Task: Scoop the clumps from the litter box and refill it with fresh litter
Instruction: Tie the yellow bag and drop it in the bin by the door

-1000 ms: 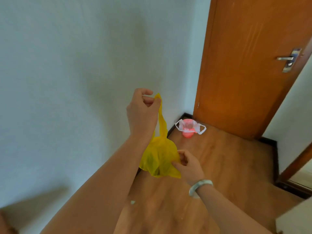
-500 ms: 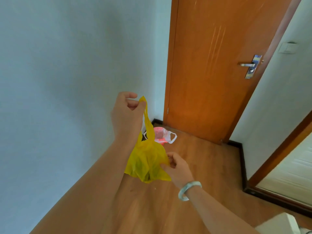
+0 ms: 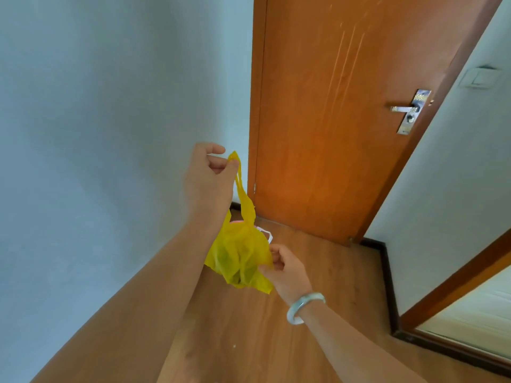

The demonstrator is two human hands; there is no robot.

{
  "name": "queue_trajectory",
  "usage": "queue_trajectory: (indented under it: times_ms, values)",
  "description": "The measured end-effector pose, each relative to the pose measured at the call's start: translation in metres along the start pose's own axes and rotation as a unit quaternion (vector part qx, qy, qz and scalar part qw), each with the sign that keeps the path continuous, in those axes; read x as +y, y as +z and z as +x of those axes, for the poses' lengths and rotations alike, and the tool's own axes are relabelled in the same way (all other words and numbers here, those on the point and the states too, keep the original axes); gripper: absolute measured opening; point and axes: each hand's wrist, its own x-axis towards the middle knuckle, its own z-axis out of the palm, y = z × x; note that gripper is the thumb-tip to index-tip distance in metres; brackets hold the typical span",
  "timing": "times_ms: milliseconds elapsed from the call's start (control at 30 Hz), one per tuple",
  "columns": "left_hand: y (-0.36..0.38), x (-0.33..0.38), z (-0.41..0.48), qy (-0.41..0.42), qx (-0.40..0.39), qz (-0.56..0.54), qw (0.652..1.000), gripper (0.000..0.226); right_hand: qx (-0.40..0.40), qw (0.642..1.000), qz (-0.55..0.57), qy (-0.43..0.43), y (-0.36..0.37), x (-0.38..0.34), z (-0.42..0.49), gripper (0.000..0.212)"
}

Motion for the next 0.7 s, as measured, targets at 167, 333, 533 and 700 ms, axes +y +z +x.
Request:
queue_trajectory:
  times_ms: [167, 333, 533, 700]
  values:
    - [0.037, -0.044, 0.078, -0.012, -0.032, -0.004, 0.999, 0.022, 0.029, 1.0, -0.002, 0.009, 0.014, 0.006, 0.084, 0.027]
    - [0.071, -0.08, 0.147, -0.019, -0.054, 0.022, 0.998, 0.024, 0.051, 0.998, -0.006, 0.041, 0.029, 0.011, 0.162, 0.031]
    - [0.117, -0.116, 0.223, -0.019, -0.066, 0.031, 0.997, 0.022, 0.055, 0.997, -0.013, 0.049, 0.035, 0.019, 0.251, 0.032]
    - [0.164, -0.152, 0.276, -0.023, -0.069, 0.026, 0.997, 0.025, 0.046, 0.997, -0.034, 0.057, 0.024, 0.034, 0.331, 0.033]
